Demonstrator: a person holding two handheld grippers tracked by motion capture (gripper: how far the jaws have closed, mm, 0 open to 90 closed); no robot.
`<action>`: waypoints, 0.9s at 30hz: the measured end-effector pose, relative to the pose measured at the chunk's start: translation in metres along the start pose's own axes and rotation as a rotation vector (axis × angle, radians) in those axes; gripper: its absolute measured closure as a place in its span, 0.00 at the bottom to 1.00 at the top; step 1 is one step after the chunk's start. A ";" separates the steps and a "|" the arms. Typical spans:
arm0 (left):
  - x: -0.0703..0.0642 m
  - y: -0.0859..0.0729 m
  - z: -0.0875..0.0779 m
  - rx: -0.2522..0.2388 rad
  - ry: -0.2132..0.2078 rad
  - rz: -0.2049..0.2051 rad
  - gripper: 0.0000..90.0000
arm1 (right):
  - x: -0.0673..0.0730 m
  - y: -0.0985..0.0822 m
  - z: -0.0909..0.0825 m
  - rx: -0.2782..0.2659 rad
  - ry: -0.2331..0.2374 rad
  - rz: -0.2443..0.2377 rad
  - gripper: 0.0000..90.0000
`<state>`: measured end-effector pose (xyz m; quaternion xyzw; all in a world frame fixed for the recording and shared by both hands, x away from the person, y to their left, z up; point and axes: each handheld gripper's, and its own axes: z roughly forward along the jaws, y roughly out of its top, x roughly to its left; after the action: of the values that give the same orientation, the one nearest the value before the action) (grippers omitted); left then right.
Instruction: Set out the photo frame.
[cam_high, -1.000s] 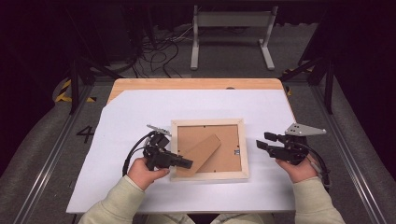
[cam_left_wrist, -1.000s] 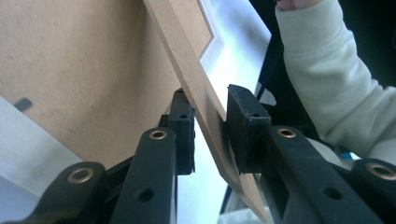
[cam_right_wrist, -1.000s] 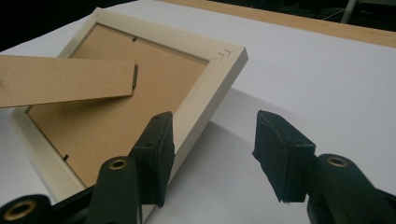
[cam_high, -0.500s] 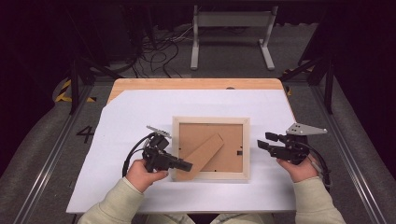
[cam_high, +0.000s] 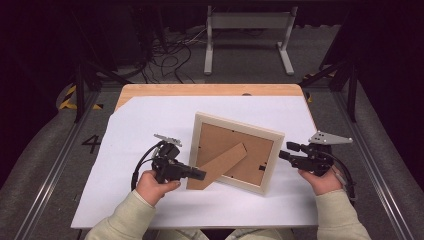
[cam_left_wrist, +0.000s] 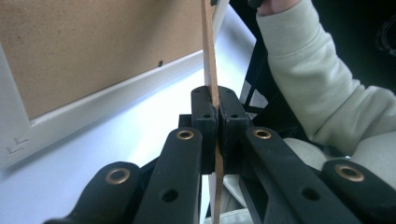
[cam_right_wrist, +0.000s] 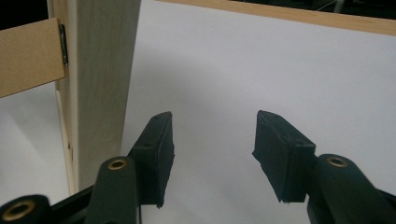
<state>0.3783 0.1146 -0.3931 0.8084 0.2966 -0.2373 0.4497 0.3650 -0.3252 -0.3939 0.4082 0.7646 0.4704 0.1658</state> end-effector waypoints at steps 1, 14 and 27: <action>0.001 0.000 0.000 -0.005 -0.006 -0.004 0.98 | 0.000 0.000 0.000 0.000 0.000 0.000 0.53; 0.008 0.021 -0.008 -0.119 0.032 0.023 0.98 | -0.002 -0.004 0.000 0.009 -0.010 0.012 0.53; 0.027 0.042 0.002 -0.183 0.125 0.077 0.98 | -0.003 -0.009 -0.003 0.011 -0.016 0.023 0.52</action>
<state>0.4265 0.1024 -0.3862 0.7879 0.3130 -0.1409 0.5112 0.3604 -0.3314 -0.3999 0.4214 0.7612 0.4649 0.1642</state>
